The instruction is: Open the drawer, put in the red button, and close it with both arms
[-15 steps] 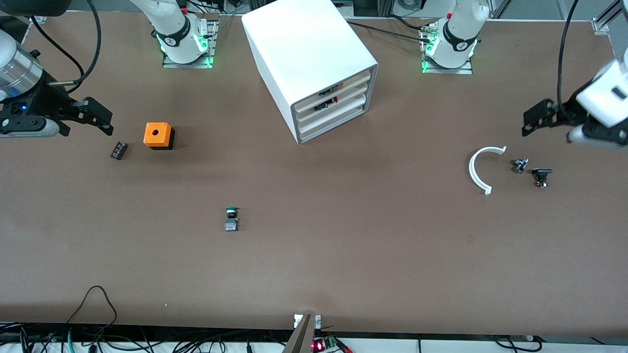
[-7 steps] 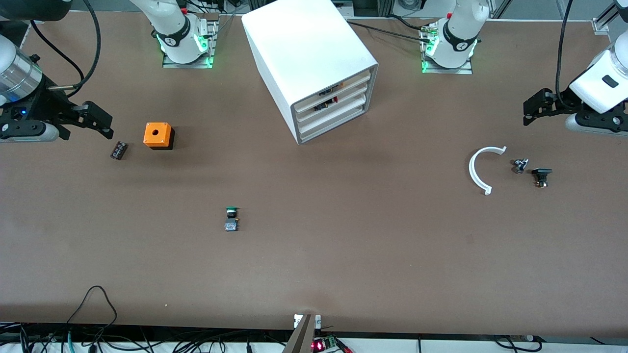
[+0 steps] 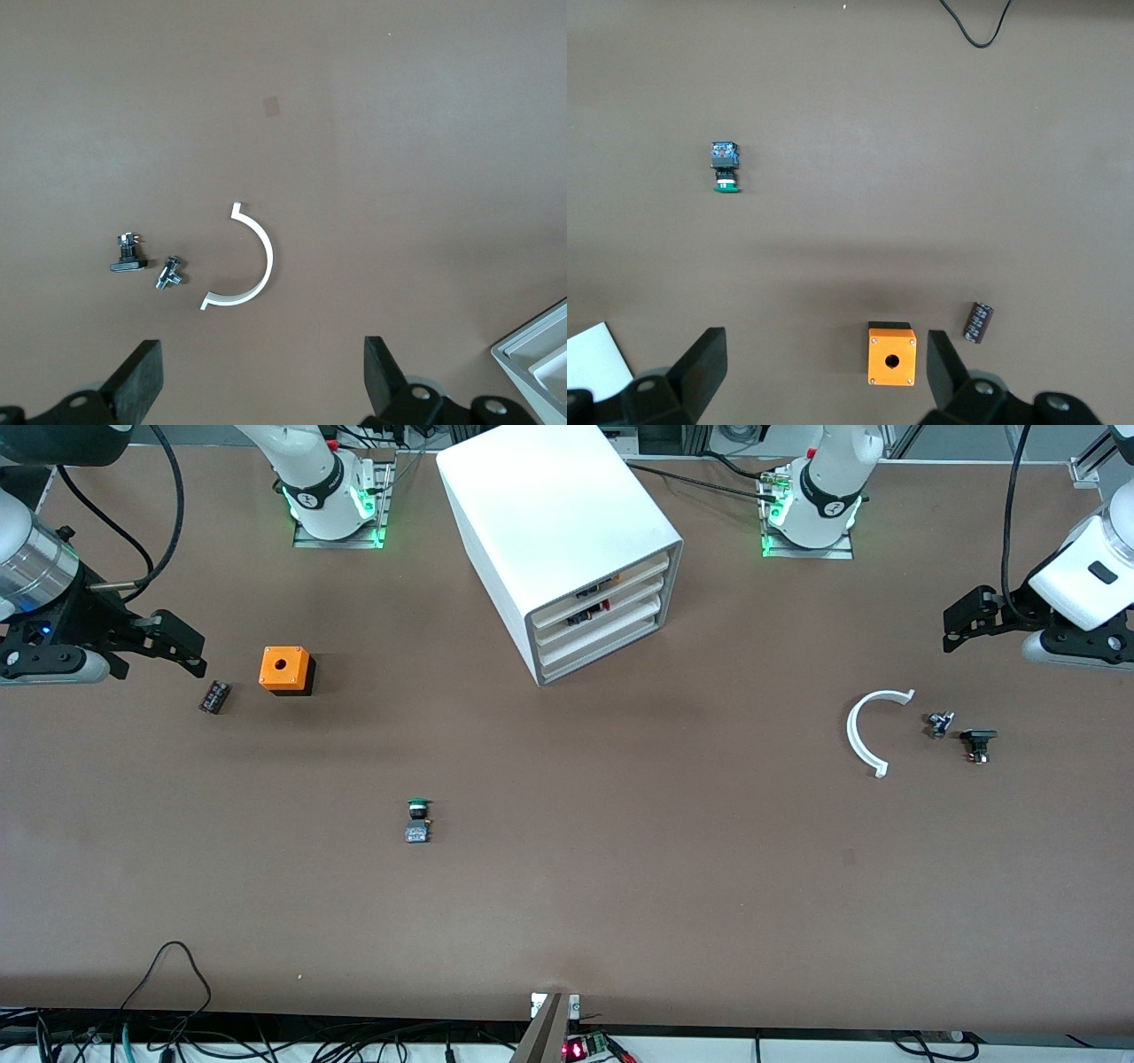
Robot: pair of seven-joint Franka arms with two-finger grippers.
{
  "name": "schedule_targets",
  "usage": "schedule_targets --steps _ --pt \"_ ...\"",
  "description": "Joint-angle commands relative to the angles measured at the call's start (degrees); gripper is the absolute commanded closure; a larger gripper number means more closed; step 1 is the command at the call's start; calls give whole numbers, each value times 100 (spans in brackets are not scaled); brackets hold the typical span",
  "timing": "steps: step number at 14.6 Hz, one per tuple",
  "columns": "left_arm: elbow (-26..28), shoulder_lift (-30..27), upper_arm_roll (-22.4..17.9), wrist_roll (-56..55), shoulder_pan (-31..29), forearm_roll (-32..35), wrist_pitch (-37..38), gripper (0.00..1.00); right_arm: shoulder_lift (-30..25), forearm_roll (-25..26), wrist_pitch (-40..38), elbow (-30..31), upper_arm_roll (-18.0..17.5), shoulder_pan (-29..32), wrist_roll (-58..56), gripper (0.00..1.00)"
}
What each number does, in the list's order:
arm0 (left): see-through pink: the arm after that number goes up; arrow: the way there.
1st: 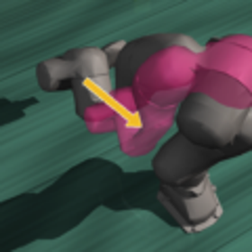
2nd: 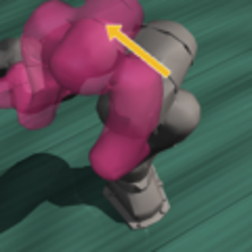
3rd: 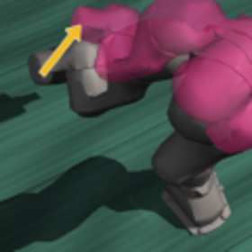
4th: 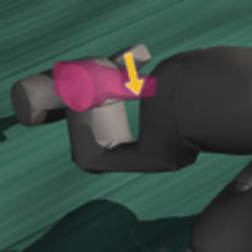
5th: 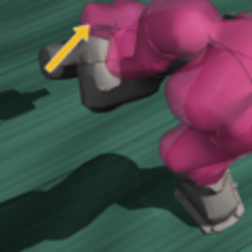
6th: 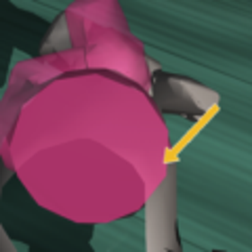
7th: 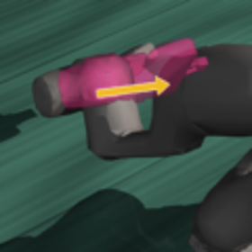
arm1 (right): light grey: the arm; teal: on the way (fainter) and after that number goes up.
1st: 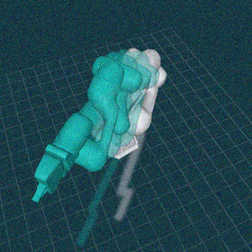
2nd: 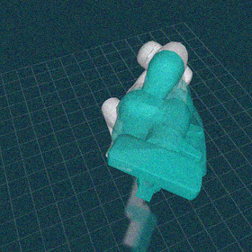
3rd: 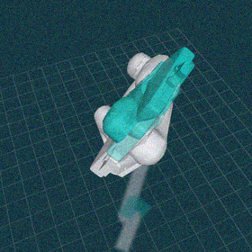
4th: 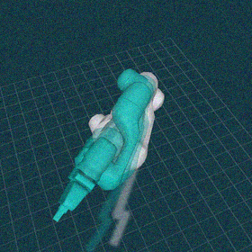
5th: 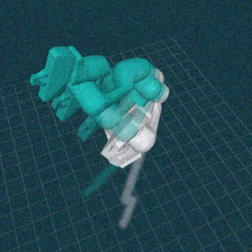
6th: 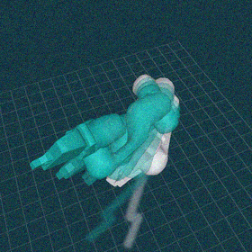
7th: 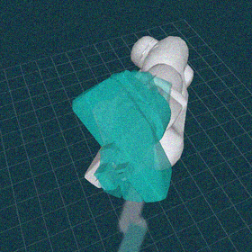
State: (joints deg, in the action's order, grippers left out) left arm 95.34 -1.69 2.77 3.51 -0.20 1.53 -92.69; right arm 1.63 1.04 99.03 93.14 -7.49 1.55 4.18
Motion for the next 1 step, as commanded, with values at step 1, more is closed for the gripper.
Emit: schedule_targets --steps 1 --pt "-16 -33 -13 -87 29 -82 40 0 39 -7 -94 -138 -94 82 -40 0"
